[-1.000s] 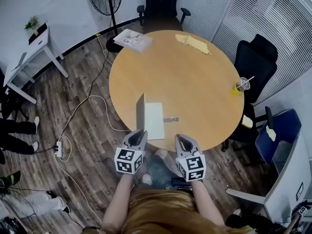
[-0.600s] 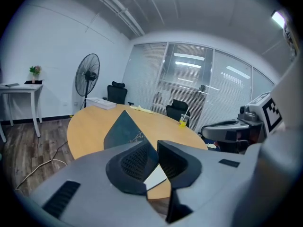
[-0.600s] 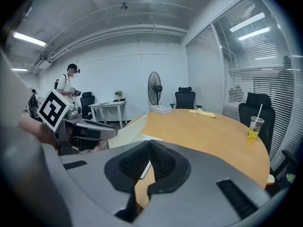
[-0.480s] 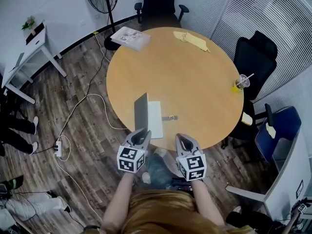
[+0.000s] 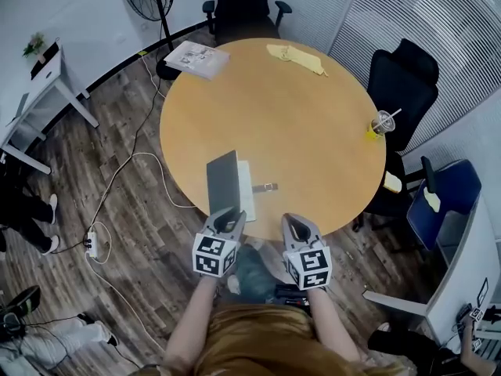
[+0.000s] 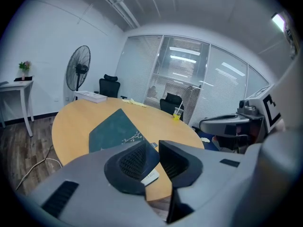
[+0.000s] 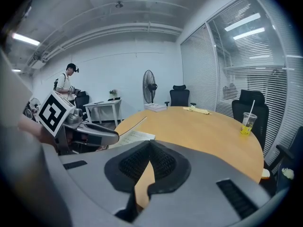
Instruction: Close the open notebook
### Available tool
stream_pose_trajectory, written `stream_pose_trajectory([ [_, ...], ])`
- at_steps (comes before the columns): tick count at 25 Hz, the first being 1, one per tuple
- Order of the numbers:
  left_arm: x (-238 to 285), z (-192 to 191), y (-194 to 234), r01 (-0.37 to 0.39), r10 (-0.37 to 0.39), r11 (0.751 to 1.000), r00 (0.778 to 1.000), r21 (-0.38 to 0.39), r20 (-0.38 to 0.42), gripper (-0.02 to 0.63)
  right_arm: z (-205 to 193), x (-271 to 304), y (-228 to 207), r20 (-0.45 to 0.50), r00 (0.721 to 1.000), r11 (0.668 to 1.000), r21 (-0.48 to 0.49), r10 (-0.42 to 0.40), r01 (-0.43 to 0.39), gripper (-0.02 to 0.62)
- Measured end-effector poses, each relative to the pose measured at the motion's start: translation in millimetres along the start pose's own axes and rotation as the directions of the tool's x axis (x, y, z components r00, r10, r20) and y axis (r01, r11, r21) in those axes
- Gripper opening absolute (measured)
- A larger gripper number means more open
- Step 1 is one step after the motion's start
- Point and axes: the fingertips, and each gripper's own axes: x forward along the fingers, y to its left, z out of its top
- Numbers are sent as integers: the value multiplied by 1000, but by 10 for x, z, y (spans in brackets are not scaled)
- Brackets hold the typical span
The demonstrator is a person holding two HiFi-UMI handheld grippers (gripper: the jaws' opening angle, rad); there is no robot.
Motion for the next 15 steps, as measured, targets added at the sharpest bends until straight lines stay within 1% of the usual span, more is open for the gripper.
stream_pose_trajectory([
  [15, 334, -240, -161, 73, -67, 996, 993, 52, -100, 112, -110, 92, -167, -41, 999, 999, 18, -27, 27, 12],
])
